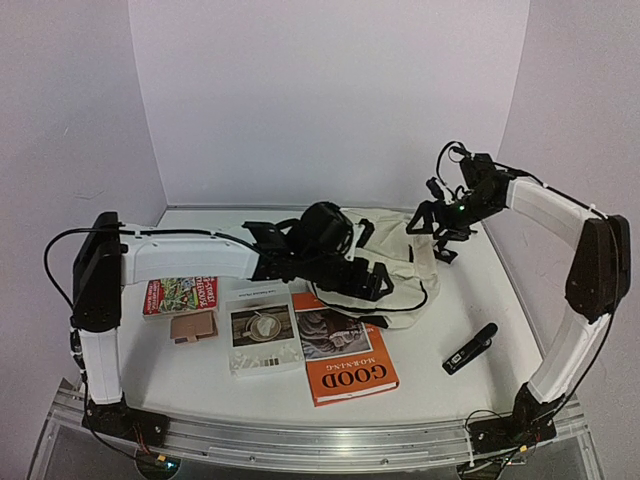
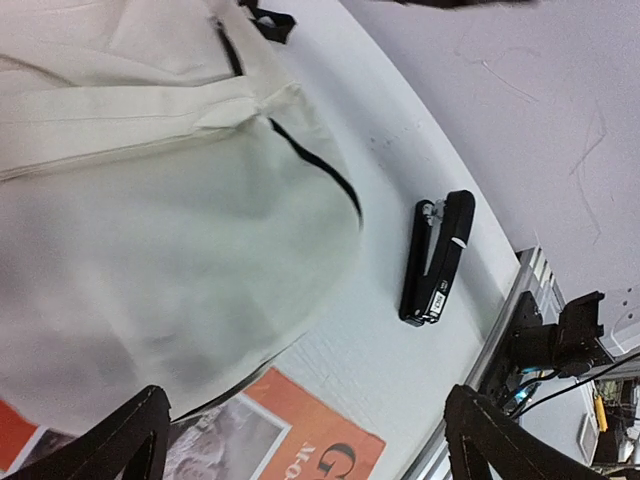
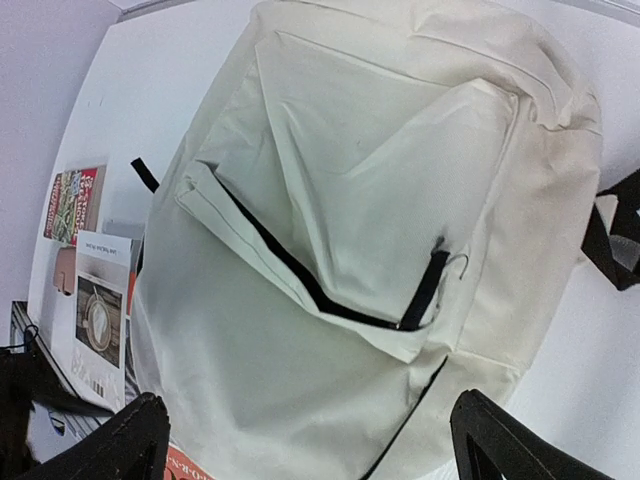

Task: Pack the student bag
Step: Adjust the student bag at the center of the board.

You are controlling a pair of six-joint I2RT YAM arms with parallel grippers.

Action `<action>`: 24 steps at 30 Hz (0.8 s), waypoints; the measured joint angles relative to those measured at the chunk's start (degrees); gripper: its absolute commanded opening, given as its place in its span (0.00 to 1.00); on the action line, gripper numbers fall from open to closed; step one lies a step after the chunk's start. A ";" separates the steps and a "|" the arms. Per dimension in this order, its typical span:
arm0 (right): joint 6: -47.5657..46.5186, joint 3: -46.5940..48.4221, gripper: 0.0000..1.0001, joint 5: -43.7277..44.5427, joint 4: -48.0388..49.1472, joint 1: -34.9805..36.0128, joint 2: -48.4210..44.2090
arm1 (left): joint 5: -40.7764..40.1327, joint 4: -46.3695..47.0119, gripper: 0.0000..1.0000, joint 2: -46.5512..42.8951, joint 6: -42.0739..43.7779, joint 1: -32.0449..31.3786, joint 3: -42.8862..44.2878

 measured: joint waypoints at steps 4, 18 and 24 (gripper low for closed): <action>-2.07 -5.60 0.98 0.18 -0.89 -0.07 -3.59 | 1.10 -0.17 0.96 -7.38 -0.09 7.47 -6.55; -3.01 -6.12 0.98 -3.50 -2.77 0.64 -2.52 | 3.08 -4.42 0.60 -4.28 2.72 25.99 -4.55; -3.01 -6.00 0.98 -3.78 -2.58 1.09 -1.15 | 7.79 -5.08 0.54 2.40 4.92 26.31 1.57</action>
